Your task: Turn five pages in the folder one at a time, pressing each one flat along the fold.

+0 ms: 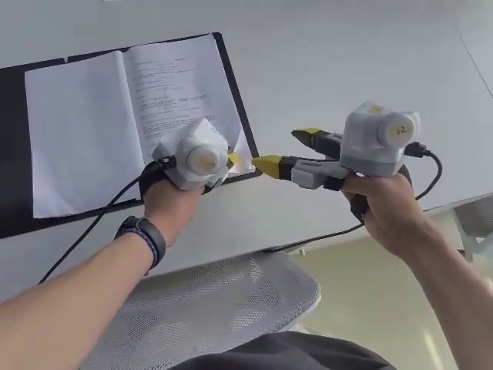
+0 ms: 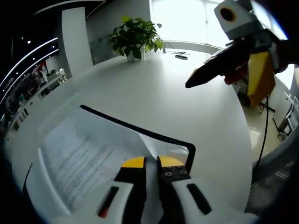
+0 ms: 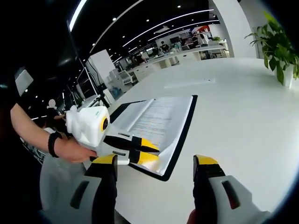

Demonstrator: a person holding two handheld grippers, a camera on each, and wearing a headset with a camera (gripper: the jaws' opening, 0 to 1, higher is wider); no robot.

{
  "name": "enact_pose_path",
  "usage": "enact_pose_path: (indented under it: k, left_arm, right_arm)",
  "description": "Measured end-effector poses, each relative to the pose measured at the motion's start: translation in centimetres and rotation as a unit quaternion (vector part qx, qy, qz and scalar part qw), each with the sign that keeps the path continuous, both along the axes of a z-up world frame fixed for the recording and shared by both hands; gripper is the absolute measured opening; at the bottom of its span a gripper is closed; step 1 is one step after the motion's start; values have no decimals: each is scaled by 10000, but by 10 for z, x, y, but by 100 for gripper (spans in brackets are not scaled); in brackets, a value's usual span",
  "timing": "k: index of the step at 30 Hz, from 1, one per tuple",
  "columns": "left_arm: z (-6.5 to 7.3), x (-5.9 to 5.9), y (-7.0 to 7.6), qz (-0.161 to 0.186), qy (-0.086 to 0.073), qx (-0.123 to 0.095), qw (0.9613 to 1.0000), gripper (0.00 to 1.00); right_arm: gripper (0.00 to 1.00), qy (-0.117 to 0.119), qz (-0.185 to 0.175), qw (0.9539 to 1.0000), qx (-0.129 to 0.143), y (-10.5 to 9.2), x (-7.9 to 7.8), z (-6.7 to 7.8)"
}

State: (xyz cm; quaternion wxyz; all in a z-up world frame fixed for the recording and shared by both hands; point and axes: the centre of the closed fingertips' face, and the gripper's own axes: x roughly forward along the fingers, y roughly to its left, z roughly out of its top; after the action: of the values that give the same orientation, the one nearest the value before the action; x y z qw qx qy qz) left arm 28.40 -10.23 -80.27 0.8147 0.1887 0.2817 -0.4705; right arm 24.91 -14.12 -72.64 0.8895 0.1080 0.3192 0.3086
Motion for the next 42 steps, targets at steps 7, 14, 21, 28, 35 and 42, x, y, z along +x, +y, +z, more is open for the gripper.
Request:
enact_pose_path:
  k: [7, 14, 21, 28, 35, 42]
  left_arm:
    - [-2, -1, -2, 79, 52, 10, 10000, 0]
    - [-2, -2, -3, 76, 175, -51, 9998, 0]
    - [-1, -3, -2, 158, 277, -199, 9993, 0]
    - [1, -4, -2, 251, 364, -356, 9984, 0]
    - [2, -4, -3, 299, 410, -430, 9978, 0]
    - [2, -3, -3, 328, 446, -478, 9973, 0]
  right_arm:
    - [64, -20, 33, 10000, 69, 4, 10, 0]
    - [63, -14, 238, 9996, 126, 18, 23, -4]
    - [56, 174, 399, 9979, 489, 34, 37, -17]
    - [51, 388, 388, 9956, 754, 44, 49, -30]
    - [48, 616, 337, 9934, 906, 48, 50, -42]
    - [45, 760, 266, 9909, 1075, 46, 53, -49]
